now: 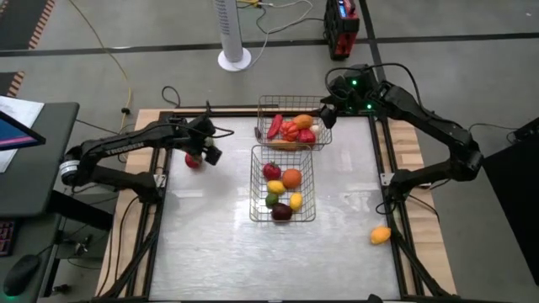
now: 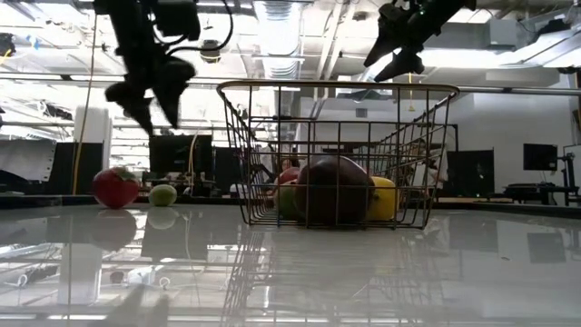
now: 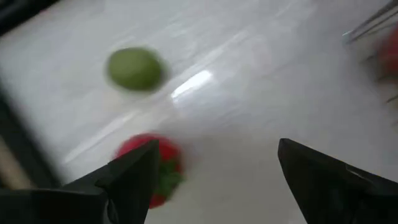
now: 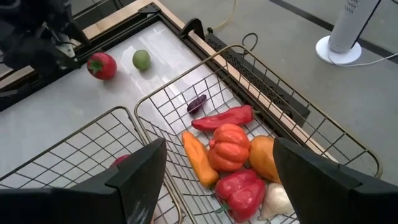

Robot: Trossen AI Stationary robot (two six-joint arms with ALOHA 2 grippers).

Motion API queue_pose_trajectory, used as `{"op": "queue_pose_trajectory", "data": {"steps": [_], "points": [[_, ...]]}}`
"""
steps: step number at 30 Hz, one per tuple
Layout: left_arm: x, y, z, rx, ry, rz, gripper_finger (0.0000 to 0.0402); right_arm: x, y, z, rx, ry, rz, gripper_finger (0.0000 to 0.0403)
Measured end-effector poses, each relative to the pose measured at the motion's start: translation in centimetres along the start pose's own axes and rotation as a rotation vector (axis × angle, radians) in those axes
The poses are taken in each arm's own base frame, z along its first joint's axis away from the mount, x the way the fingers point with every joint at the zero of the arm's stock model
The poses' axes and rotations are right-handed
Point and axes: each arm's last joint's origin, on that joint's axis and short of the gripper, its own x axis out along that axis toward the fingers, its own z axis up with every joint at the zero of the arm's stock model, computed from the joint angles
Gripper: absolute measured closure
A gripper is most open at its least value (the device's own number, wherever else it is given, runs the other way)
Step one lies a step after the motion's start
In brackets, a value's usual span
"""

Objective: Sort produce into baskets
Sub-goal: Put the tomato into the bottom wire basket

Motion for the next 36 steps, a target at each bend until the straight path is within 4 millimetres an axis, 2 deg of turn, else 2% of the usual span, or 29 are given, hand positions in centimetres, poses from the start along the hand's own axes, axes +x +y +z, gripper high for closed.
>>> {"op": "queue_pose_trajectory", "data": {"steps": [6, 10, 19, 25, 29, 36], "points": [[0.3, 1.0, -0.1, 0.055, 0.033, 0.101, 0.0090, 0.0, 0.0, 0.0, -0.007, -0.001, 0.000, 0.0081], [1.3, 1.2, 0.0, 0.056, 0.103, 0.146, 0.0083, 0.0, 0.1, 0.0, -0.006, 0.000, 0.002, 0.0081], [5.6, 1.2, 0.8, 0.109, 0.256, 0.304, 0.0048, 0.0, 0.2, 0.0, -0.005, 0.001, 0.007, 0.0081], [8.4, 1.1, 0.9, 0.081, 0.384, 0.309, 0.0039, 0.0, 0.3, -0.1, -0.005, 0.012, 0.010, 0.0081], [9.7, 1.1, 0.7, 0.050, 0.488, 0.249, 0.0038, 0.0, 0.4, -0.1, -0.007, 0.012, 0.014, 0.0081], [9.8, 1.0, 0.3, 0.023, 0.575, 0.204, 0.0038, 0.0, 0.4, -0.2, -0.011, 0.015, 0.013, 0.0081]]}}
